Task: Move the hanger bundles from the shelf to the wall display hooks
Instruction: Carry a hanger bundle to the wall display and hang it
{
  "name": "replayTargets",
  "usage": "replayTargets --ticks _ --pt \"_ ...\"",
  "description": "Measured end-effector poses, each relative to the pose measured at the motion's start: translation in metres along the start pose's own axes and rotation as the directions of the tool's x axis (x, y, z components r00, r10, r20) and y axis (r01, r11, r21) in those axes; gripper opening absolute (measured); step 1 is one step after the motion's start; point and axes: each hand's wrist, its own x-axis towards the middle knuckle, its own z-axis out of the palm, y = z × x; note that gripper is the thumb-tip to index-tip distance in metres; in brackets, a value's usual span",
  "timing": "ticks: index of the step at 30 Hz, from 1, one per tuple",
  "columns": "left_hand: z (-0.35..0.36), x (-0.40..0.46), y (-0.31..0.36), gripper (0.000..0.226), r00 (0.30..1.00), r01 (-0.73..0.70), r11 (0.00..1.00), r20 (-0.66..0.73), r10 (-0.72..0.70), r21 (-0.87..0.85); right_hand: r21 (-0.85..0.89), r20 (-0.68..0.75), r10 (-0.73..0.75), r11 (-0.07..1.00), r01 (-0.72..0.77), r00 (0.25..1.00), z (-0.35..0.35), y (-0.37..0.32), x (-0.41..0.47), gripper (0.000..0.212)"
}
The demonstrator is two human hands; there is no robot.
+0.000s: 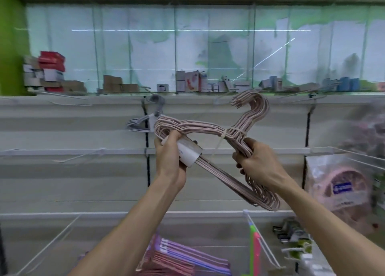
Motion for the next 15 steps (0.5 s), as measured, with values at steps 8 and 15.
replayTargets --ticks 8,15 --pt "-0.115 0.045 0.086 0.044 0.994 -0.049 0.998 -0.1 0.053 0.041 0.092 0.071 -0.063 0.994 0.056 0.996 0.127 -0.076 0.027 0.008" --pt "-0.208 0.081 0.151 0.023 0.986 -0.028 0.994 -0.161 0.046 0.11 0.143 0.131 -0.098 0.987 0.079 0.987 0.229 -0.129 0.052 0.012"
